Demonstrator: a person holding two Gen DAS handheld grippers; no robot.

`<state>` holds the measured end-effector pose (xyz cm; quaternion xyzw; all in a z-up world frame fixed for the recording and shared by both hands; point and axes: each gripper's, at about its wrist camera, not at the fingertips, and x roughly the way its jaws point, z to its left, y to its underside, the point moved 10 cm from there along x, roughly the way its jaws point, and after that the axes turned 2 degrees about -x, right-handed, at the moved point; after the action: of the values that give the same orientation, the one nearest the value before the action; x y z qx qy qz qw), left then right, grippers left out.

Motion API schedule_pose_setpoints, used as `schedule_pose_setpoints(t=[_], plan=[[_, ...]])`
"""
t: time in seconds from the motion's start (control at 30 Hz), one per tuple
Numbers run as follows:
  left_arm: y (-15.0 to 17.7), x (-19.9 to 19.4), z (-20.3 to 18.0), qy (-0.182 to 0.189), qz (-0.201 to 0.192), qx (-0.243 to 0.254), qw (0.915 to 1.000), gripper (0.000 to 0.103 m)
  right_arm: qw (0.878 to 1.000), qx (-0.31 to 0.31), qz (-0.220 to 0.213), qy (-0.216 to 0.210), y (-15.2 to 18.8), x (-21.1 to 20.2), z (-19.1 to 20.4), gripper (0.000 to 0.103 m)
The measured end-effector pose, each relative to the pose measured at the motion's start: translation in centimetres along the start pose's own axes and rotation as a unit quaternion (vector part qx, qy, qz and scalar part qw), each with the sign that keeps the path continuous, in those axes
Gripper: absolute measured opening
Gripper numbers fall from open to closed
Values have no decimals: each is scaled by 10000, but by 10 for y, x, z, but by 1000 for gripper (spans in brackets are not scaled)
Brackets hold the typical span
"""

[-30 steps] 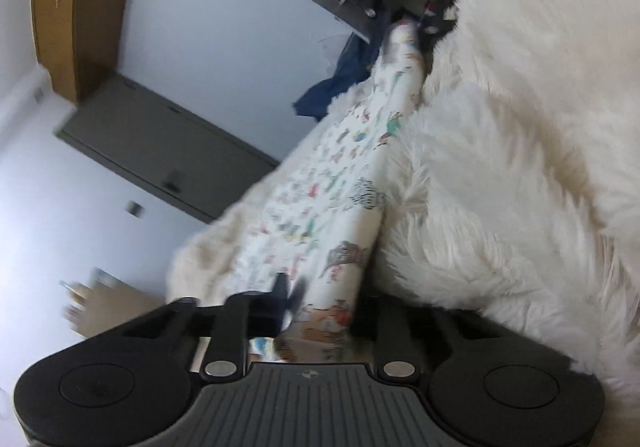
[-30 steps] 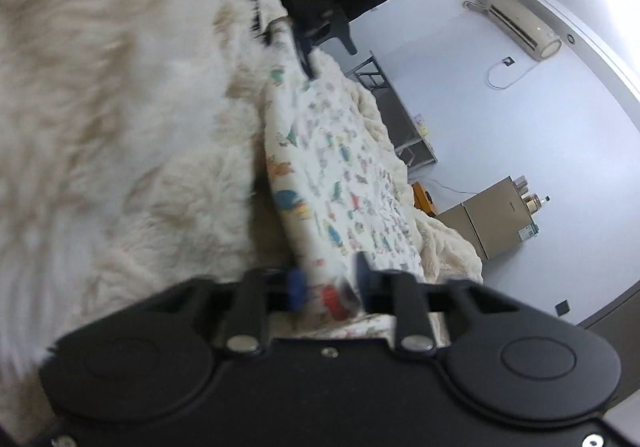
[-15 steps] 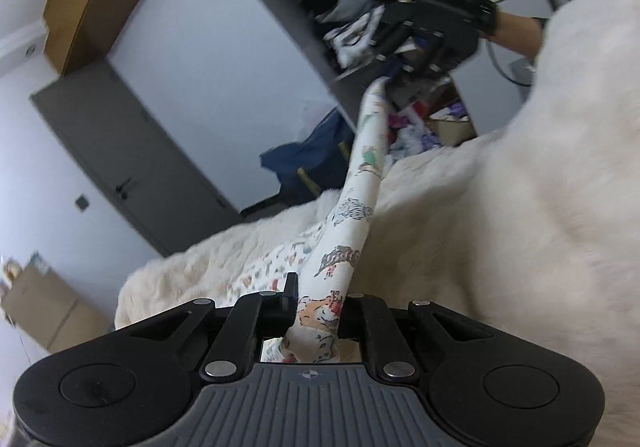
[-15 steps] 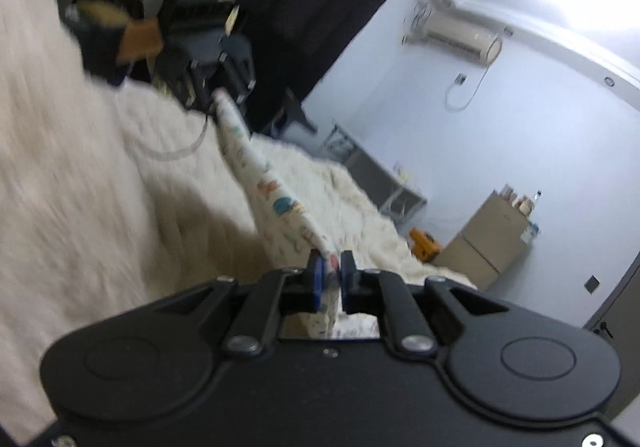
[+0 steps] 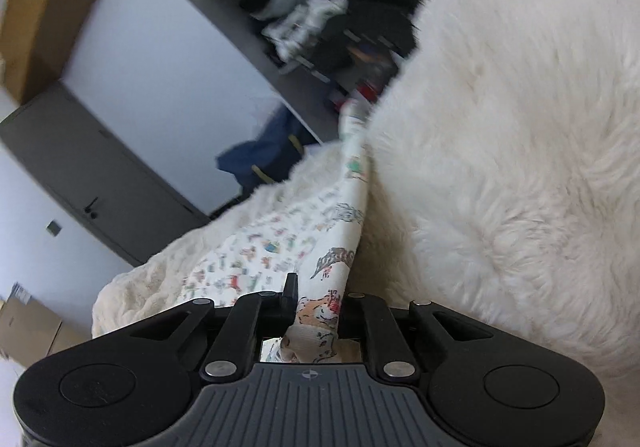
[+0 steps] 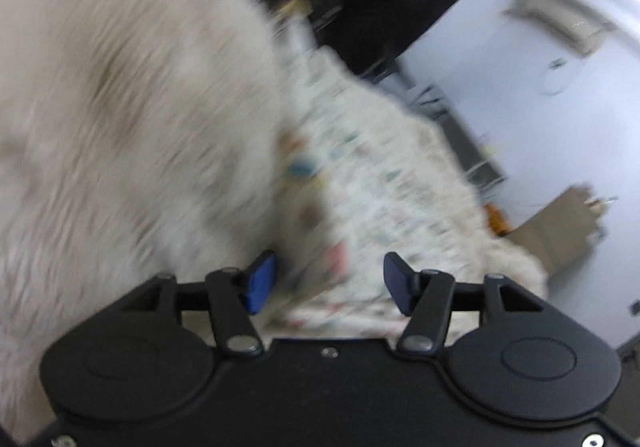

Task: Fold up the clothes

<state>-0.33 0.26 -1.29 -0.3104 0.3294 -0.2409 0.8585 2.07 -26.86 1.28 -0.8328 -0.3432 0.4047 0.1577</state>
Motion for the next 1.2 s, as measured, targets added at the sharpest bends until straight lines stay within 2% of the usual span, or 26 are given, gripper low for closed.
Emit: schedule_pose_setpoints(t=[0.1, 0.23, 0.27, 0.3, 0.33, 0.37, 0.4, 0.47, 0.57, 0.67, 0.73, 0.83, 1.0, 1.03, 1.07, 1.1, 1.13, 1.17, 1.2], plan=[[-2, -1, 9, -84, -97, -227, 9997, 13, 9997, 101, 60, -225, 9, -1, 8, 59], [-5, 0, 14, -79, -171, -324, 9993, 13, 9977, 371, -536, -160, -4, 2, 9, 57], [-4, -3, 16, -77, -174, -328, 9993, 13, 9971, 409, -630, -128, -7, 5, 8, 48], [-4, -3, 16, -77, -179, -319, 9993, 13, 9965, 482, -675, -133, -9, 8, 4, 25], [-1, -3, 17, -79, -179, -328, 9993, 14, 9950, 641, -735, -194, -11, 10, -1, 15], [4, -5, 17, -104, -182, -332, 9992, 16, 9930, 823, -795, -281, -12, 10, -7, 9], [4, -13, 21, -179, -204, -335, 9991, 16, 9917, 900, -894, -224, -13, 6, -14, 7], [4, -19, 37, -300, -286, -411, 9983, 16, 9859, 1128, -1237, 51, -16, -3, -35, 6], [0, -11, 79, -616, -412, -590, 9955, 16, 9793, 1474, -1287, 522, -12, 5, -79, 5], [-1, 15, 129, -830, -304, -842, 9925, 16, 9688, 1840, -1288, 1050, -6, 17, -129, 5], [8, 49, 163, -948, 26, -845, 9919, 16, 9595, 2079, -1286, 1399, -1, 24, -163, 5], [27, 92, 196, -1026, 493, -1022, 9882, 16, 9503, 2444, -1020, 1639, 13, 52, -200, 4], [72, 151, 231, -1168, 1210, -1728, 9705, 15, 9288, 3279, -397, 1679, 50, 120, -245, 5], [81, 163, 238, -1195, 1352, -1867, 9657, 21, 9233, 3457, -254, 1653, 58, 135, -253, 5], [90, 174, 245, -1221, 1493, -2005, 9605, 34, 9188, 3565, -38, 1694, 66, 149, -257, 8], [99, 184, 250, -1271, 1628, -2121, 9552, 40, 9156, 3571, 281, 1828, 74, 163, -255, 16], [104, 185, 249, -1456, 1729, -2114, 9509, 45, 9112, 3573, 599, 1960, 83, 176, -254, 18], [110, 186, 248, -1641, 1828, -2106, 9462, 45, 9076, 3575, 803, 2052, 88, 184, -251, 19], [115, 185, 248, -1813, 1902, -2116, 9414, 45, 9052, 3599, 839, 2098, 88, 185, -248, 21]])
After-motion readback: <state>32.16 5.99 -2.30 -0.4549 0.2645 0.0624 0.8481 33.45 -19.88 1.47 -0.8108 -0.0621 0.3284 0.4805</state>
